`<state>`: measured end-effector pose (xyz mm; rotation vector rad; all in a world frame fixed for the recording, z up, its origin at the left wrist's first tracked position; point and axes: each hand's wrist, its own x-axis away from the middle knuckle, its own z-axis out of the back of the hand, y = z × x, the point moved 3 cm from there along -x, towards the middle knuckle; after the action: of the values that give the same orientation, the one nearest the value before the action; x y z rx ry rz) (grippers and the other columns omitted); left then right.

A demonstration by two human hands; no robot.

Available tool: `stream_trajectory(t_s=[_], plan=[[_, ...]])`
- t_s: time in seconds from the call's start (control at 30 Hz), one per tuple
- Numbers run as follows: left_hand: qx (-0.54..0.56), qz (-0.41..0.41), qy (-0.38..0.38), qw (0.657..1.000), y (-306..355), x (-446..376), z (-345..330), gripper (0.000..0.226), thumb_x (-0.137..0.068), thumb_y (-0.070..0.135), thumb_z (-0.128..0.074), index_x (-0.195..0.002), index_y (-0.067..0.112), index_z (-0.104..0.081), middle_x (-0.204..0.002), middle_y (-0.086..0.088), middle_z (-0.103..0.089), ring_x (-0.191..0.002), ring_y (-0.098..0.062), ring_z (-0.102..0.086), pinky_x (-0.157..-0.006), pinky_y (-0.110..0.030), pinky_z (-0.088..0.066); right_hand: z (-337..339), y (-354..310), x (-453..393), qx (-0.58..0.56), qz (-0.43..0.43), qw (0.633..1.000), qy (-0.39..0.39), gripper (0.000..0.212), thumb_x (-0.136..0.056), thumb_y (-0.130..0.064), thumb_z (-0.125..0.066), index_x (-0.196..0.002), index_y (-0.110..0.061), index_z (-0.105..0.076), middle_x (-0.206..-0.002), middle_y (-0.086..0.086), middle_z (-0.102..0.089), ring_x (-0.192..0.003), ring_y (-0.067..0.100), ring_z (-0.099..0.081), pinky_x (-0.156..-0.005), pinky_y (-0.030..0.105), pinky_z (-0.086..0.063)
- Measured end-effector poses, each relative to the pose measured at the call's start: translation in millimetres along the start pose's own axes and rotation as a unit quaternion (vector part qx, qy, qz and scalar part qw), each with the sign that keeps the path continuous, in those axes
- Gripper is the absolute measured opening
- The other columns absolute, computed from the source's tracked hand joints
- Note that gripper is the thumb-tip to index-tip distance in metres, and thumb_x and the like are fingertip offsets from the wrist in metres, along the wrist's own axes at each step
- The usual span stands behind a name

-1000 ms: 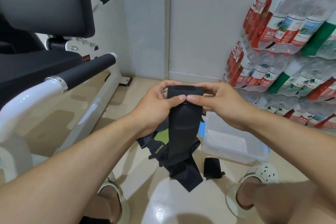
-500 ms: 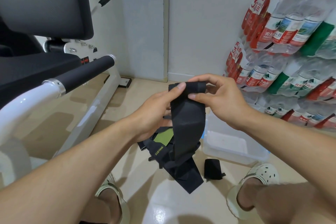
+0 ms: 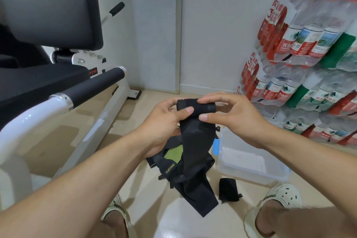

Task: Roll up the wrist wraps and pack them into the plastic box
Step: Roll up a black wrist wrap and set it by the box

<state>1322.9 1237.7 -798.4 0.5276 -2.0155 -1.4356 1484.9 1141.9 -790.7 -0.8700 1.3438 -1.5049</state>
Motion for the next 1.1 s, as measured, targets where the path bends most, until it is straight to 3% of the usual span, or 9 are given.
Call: stream_trajectory(t_s=[0.17,0.27,0.4,0.5,0.67,0.87,0.97,1.1], plan=[[-0.009,-0.029,-0.008,0.999,1.5,-2.3,-2.5,0.030,-0.094,-0.003,-0.064,-0.120,0.013,-0.061,-0.102,-0.009,-0.078,-0.091,-0.025,-0.076,-0.073,-0.033,-0.061,-0.7,5.7,1.0,-0.050,-0.067,0.996,-0.023,0.055,-0.074,-0.028,-0.080,-0.126,-0.021,-0.068,-0.117,-0.005,-0.075,-0.104,0.017,-0.075,-0.086,0.033,-0.062],[-0.023,-0.037,-0.005,0.999,0.7,-2.8,-4.4,0.035,-0.089,-0.011,-0.067,-0.114,0.012,-0.060,-0.098,-0.009,-0.076,-0.086,-0.023,-0.075,-0.072,-0.034,-0.062,-2.5,9.6,1.7,-0.055,-0.085,0.994,-0.042,0.047,-0.075,-0.030,-0.079,-0.119,-0.016,-0.070,-0.117,0.001,-0.075,-0.106,0.021,-0.074,-0.085,0.034,-0.061],[-0.013,-0.038,0.000,0.999,0.5,-2.1,-3.6,0.035,-0.087,-0.012,-0.068,-0.114,0.008,-0.061,-0.105,-0.010,-0.076,-0.091,-0.023,-0.076,-0.076,-0.033,-0.062,2.0,7.9,-0.3,-0.020,-0.056,0.998,-0.002,0.036,-0.072,-0.030,-0.084,-0.106,-0.020,-0.075,-0.111,0.000,-0.076,-0.109,0.020,-0.072,-0.090,0.040,-0.061],[-0.003,-0.022,-0.006,1.000,-2.5,0.2,-2.1,0.032,-0.089,-0.002,-0.071,-0.118,0.006,-0.062,-0.110,-0.012,-0.076,-0.100,-0.028,-0.075,-0.082,-0.036,-0.060,0.9,5.5,-1.4,-0.015,-0.035,0.999,0.023,0.025,-0.079,-0.017,-0.085,-0.102,-0.017,-0.075,-0.108,0.003,-0.075,-0.108,0.022,-0.072,-0.094,0.047,-0.060],[-0.020,0.023,-0.035,0.999,-2.1,1.2,-3.5,0.048,-0.094,0.038,-0.066,-0.130,0.006,-0.063,-0.117,-0.018,-0.073,-0.103,-0.029,-0.072,-0.097,-0.047,-0.056,-1.6,1.7,-2.2,-0.022,-0.019,0.998,0.050,0.025,-0.078,-0.009,-0.085,-0.100,-0.016,-0.075,-0.109,0.008,-0.073,-0.100,0.030,-0.074,-0.089,0.051,-0.061],[-0.044,0.045,-0.018,0.998,-1.2,3.0,-2.7,0.045,-0.097,0.045,-0.060,-0.124,0.010,-0.069,-0.095,-0.006,-0.076,-0.085,-0.016,-0.070,-0.089,-0.037,-0.056,-7.6,0.1,-2.5,-0.019,-0.004,0.998,0.059,0.029,-0.074,0.001,-0.085,-0.095,-0.018,-0.075,-0.107,0.009,-0.074,-0.092,0.030,-0.076,-0.086,0.044,-0.063],[-0.048,0.039,-0.012,0.998,-1.3,2.0,-1.1,0.036,-0.097,0.035,-0.064,-0.121,0.009,-0.068,-0.092,-0.003,-0.074,-0.079,-0.013,-0.070,-0.077,-0.028,-0.055,-7.2,-0.4,-1.6,0.007,0.021,0.998,0.055,0.030,-0.073,0.005,-0.086,-0.092,-0.016,-0.076,-0.098,0.006,-0.077,-0.091,0.023,-0.076,-0.086,0.036,-0.062],[-0.031,0.020,0.011,0.999,-3.3,-1.2,1.8,0.032,-0.094,0.021,-0.070,-0.120,0.003,-0.064,-0.093,-0.008,-0.074,-0.080,-0.017,-0.072,-0.074,-0.027,-0.057,-6.9,0.7,-2.5,0.019,0.028,0.999,0.038,0.034,-0.073,0.007,-0.085,-0.091,-0.020,-0.076,-0.092,-0.003,-0.078,-0.090,0.016,-0.075,-0.084,0.031,-0.061]])
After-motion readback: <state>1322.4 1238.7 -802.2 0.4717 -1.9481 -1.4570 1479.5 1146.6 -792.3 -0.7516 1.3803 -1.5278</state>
